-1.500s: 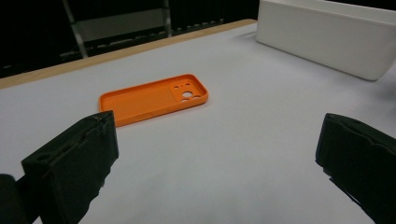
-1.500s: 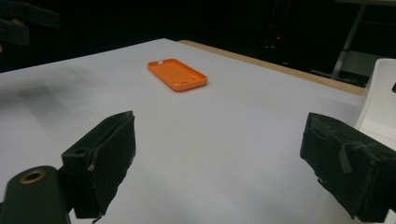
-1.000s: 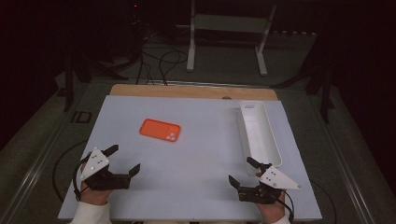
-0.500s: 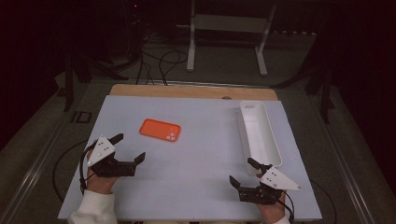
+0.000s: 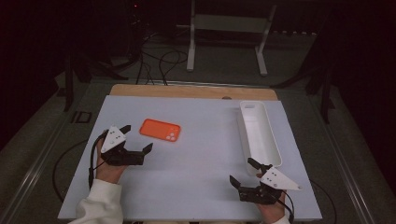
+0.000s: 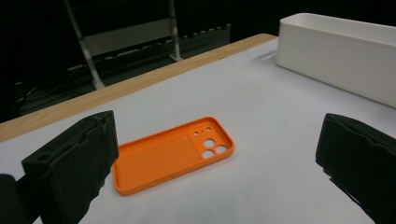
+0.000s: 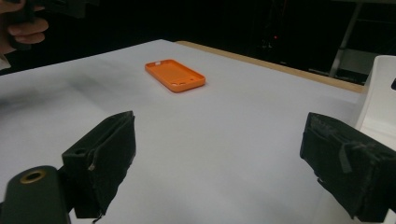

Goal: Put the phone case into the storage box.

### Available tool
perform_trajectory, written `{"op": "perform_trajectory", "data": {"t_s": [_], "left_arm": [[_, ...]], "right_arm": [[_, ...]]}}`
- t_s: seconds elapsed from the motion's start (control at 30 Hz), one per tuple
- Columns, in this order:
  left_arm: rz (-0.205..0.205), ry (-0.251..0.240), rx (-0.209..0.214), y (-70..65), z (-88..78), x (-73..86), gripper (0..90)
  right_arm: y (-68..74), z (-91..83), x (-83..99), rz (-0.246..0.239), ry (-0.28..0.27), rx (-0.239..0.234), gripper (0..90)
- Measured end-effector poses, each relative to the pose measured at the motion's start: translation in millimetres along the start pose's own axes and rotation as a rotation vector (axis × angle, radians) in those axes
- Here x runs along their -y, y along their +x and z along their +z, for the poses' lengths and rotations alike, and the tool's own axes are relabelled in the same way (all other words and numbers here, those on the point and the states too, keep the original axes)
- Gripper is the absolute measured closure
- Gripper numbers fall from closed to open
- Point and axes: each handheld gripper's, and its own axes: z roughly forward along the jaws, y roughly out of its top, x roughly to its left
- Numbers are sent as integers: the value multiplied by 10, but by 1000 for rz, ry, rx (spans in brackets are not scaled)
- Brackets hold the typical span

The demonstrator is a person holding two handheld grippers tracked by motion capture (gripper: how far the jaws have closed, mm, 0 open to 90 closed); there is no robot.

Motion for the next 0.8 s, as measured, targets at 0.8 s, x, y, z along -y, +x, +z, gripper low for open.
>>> {"op": "perform_trajectory", "data": {"t_s": [0.8], "left_arm": [[-10, 70, -37, 163, 307, -4, 0]], "right_arm": [[11, 14, 12, -1, 1, -6, 104]]}}
